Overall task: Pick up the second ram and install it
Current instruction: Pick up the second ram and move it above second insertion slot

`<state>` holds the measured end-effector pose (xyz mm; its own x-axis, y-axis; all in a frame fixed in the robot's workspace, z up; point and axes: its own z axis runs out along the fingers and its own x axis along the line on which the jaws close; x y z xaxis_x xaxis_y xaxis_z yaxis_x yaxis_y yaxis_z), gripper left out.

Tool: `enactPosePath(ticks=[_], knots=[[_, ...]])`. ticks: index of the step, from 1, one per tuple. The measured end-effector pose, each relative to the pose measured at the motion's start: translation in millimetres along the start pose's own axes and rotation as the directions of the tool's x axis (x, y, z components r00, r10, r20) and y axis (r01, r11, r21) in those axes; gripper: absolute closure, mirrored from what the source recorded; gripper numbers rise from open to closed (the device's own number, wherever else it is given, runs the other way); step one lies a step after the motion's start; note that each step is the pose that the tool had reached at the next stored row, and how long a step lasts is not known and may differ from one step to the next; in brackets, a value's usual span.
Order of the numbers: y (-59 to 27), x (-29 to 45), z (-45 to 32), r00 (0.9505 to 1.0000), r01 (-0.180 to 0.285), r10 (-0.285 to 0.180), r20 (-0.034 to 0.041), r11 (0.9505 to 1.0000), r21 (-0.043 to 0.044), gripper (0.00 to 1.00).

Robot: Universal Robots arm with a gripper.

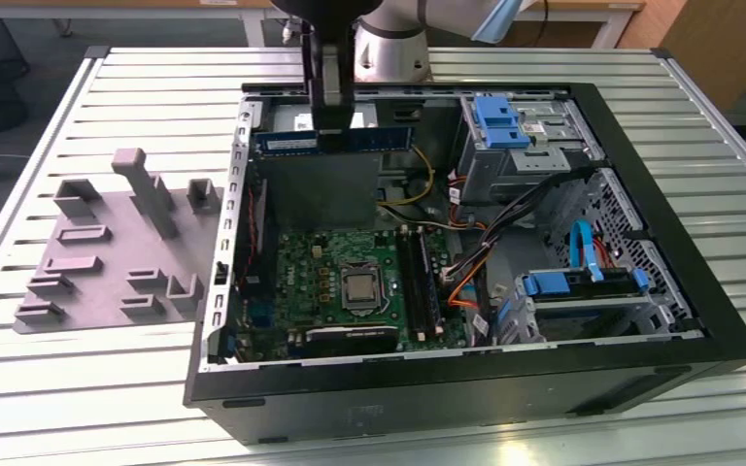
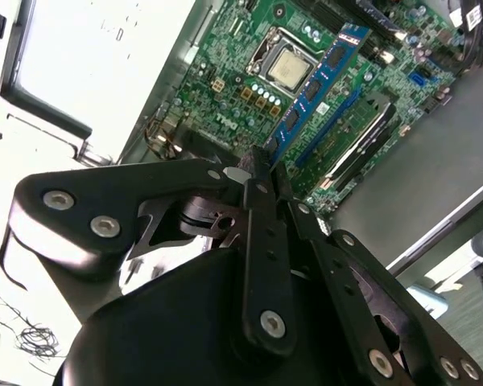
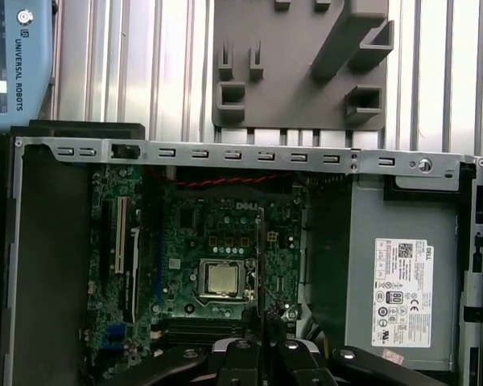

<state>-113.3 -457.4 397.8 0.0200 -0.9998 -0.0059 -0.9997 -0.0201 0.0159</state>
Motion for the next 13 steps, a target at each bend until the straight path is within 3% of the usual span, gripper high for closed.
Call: enactPosePath(ticks=[6,13], knots=[[-12.5,0.2,-0.2,1.0000,-0.003,0.003,0.0001,1.0000,0.0000,0.86],[-37.5,0.7,-0.6,1.0000,-0.004,0.004,0.0001,1.0000,0.0000,0.86]])
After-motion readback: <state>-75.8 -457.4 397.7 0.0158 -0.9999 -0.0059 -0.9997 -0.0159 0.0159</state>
